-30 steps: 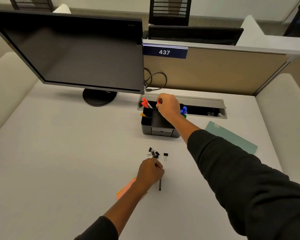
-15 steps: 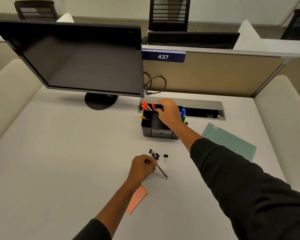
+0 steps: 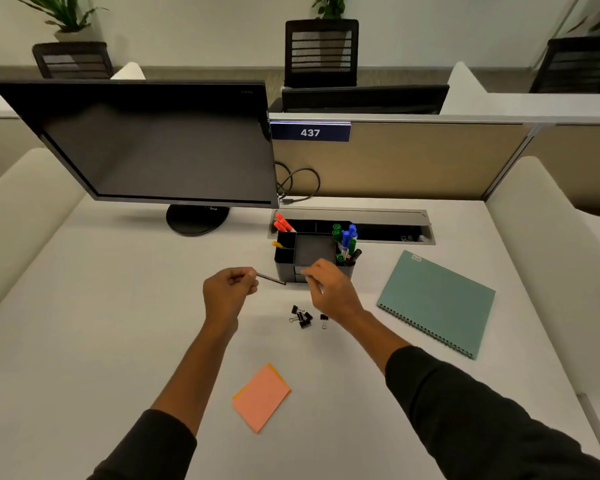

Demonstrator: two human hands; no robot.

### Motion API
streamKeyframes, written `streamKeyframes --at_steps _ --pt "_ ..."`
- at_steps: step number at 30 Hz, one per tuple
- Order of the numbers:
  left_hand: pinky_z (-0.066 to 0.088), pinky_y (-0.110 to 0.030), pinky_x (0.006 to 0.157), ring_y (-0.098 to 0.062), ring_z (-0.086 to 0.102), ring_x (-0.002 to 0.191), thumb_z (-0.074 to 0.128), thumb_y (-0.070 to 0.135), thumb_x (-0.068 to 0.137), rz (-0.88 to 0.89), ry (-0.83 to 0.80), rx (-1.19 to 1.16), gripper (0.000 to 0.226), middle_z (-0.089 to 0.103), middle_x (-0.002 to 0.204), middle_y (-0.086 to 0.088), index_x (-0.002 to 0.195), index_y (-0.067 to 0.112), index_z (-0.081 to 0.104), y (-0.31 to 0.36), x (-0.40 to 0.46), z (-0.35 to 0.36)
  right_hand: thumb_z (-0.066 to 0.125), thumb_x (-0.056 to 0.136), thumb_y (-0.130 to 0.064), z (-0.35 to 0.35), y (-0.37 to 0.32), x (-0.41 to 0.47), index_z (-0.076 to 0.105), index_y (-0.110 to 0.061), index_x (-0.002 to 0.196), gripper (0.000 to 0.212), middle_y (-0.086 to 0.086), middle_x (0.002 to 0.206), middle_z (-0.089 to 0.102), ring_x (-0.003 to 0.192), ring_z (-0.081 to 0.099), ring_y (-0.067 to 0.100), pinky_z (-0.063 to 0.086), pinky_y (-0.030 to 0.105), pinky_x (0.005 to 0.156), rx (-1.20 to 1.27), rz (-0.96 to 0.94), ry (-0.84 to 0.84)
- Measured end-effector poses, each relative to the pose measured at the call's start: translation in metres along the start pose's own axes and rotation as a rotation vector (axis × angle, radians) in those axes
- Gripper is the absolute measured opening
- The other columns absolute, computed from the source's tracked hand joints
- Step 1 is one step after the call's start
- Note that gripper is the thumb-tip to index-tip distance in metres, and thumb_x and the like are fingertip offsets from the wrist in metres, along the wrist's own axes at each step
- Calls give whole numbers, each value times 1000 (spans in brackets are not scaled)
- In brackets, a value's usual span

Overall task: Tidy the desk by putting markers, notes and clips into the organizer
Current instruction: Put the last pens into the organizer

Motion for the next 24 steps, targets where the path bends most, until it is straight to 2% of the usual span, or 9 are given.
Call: streamKeyframes --at_steps 3,7,11,14,17,24 --pt "63 -30 74 -23 76 74 79 11 86 69 55 -1 7 77 80 -11 92 9 78 15 9 3 62 93 -7 13 5 -34 70 -8 111 20 4 105 63 100 57 19 55 31 79 -35 103 -71" --pt "63 -28 73 -19 76 74 77 13 88 144 83 60 9 77 80 -7 96 10 78 25 16 14 66 89 -10 23 11 -69 71 -12 119 30 2 112 62 104 54 19 48 23 80 -71 226 -175" --pt "63 -28 74 -15 75 72 76 15 89 205 83 137 11 76 79 -2 98 10 78 28 22 27 66 87 -12 24 12 -88 72 -12 116 30 3 108 64 99 56 23 52 32 79 -116 204 -198" --pt "63 -29 75 -13 75 71 75 16 90 238 72 214 11 76 79 0 99 10 78 27 26 36 66 87 -12 22 11 -94 73 -13 116 30 3 108 64 99 55 22 49 28 78 -126 213 -182" --pt "64 -32 76 -13 74 71 76 17 90 294 54 314 11 76 79 -1 98 10 79 23 31 44 66 86 -10 19 10 -99 73 -14 115 30 3 108 65 99 54 21 49 31 78 -116 219 -159" --pt "60 -28 81 -15 71 76 76 18 90 381 -11 487 19 78 89 -7 104 5 80 18 38 63 66 88 -9 15 13 -104 75 -13 114 28 3 108 66 99 57 22 45 28 79 -131 237 -148"
Point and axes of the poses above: each hand's wrist, its own x-axis towards the middle knuckle, its own z-axis out of the palm, y = z × x, the point moved 3 cm from there along x, towards the middle knuckle
